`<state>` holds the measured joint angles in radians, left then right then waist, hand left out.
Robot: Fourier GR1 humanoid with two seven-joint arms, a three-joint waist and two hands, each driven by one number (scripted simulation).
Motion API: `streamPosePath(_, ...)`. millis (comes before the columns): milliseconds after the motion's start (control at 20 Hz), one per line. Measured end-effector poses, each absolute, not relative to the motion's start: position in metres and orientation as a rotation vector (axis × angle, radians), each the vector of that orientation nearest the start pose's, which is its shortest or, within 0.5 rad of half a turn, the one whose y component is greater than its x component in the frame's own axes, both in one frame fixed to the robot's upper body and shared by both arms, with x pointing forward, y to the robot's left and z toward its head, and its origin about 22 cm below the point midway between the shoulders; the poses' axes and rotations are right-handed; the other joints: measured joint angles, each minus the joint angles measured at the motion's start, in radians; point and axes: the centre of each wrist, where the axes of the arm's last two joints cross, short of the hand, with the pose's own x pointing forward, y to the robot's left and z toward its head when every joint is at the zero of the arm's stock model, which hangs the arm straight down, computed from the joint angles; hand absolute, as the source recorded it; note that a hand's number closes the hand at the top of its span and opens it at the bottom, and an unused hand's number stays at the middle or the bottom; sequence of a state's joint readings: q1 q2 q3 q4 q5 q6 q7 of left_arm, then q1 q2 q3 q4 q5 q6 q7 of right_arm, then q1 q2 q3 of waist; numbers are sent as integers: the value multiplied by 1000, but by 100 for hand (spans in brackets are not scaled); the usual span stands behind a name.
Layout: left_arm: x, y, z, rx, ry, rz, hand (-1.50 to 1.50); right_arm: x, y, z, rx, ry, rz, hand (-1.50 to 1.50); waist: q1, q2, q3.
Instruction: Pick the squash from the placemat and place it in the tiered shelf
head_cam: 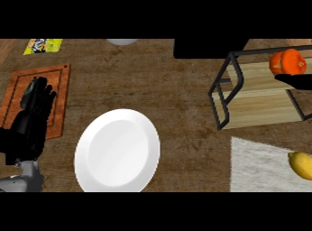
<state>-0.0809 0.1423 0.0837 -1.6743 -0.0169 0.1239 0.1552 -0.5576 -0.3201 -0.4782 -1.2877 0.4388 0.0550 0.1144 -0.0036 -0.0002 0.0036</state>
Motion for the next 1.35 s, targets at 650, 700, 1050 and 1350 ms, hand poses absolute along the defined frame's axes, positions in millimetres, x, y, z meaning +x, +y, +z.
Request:
streamPosePath(650,258,274,60,251,-1602,40,0,285,-458,192,-781,-1602,-185,-150,-4,-2,-4)
streamPosePath(700,259,277,62,255,-1602,39,0,277,-470,195,-787,-1594,-201,-150,-4,-2,-4)
streamPosePath(1050,255,273,58,251,-1604,50,0,216,-533,201,-757,-1567,-212,-150,-5,-2,-3)
streamPosePath(1350,254,266,61,252,-1607,48,0,176,-575,200,-724,-1588,-202,-150,-1,-1,-3)
